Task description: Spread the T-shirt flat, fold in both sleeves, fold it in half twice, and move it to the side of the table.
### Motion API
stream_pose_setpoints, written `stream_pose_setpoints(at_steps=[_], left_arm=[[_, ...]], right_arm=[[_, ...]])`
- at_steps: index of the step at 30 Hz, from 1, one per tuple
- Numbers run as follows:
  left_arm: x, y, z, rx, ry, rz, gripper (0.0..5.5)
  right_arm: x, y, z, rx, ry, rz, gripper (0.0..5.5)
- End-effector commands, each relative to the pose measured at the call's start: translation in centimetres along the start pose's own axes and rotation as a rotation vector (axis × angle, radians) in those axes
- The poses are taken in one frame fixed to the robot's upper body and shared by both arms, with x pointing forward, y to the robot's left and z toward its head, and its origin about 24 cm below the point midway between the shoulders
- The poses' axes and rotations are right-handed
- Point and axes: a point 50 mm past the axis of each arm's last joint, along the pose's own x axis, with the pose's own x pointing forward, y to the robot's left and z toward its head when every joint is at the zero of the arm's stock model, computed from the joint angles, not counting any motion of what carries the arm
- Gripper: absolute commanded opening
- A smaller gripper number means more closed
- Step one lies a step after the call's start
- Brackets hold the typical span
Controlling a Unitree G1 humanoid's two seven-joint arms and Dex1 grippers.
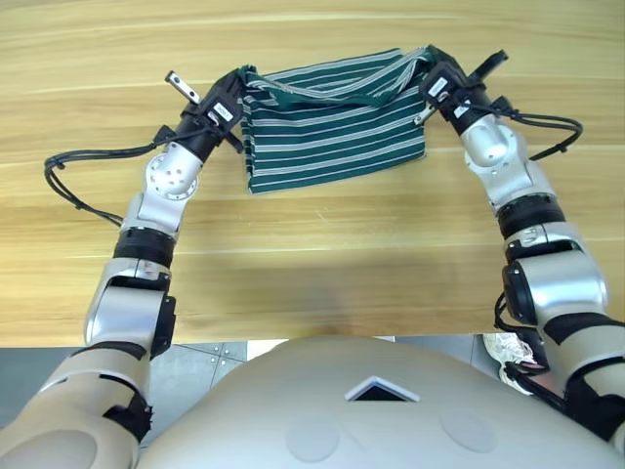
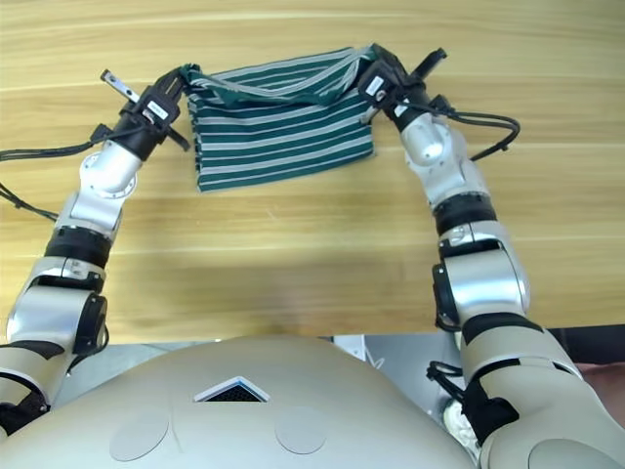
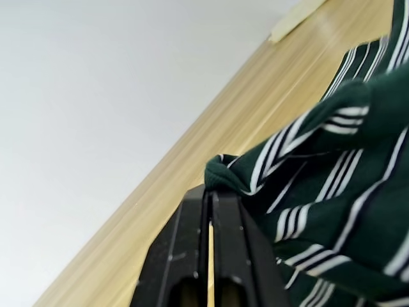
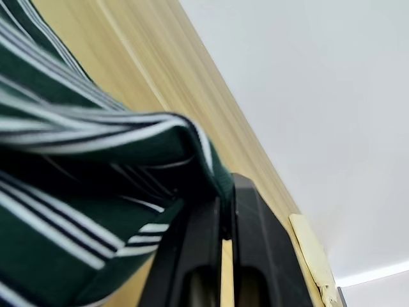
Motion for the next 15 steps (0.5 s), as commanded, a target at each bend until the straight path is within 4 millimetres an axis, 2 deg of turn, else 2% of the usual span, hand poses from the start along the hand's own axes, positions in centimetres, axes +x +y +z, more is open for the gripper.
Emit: stream_pose_setpoints(at_steps=[1, 7, 13, 15], left_arm=[[1.2, 0.5, 0.1, 0.009, 0.0, 0.027, 0.0], [0.7, -0.5, -1.1, -0.029, 0.066, 0.026, 0.0], [0.0, -1.5, -2.1, -0.086, 0.119, 0.036, 0.93], [0.1, -1.7, -2.4, -0.104, 0.146, 0.032, 1.25]], right_arm=[[1.3, -0.4, 0.8, -0.005, 0.001, -0.023, 0.01], [2.4, 0.1, 1.5, -0.007, 0.014, -0.017, 0.01], [3.3, 1.0, 2.3, -0.01, 0.044, 0.008, 0.0], [3.4, 1.4, 2.3, -0.02, 0.063, 0.022, 0.49]])
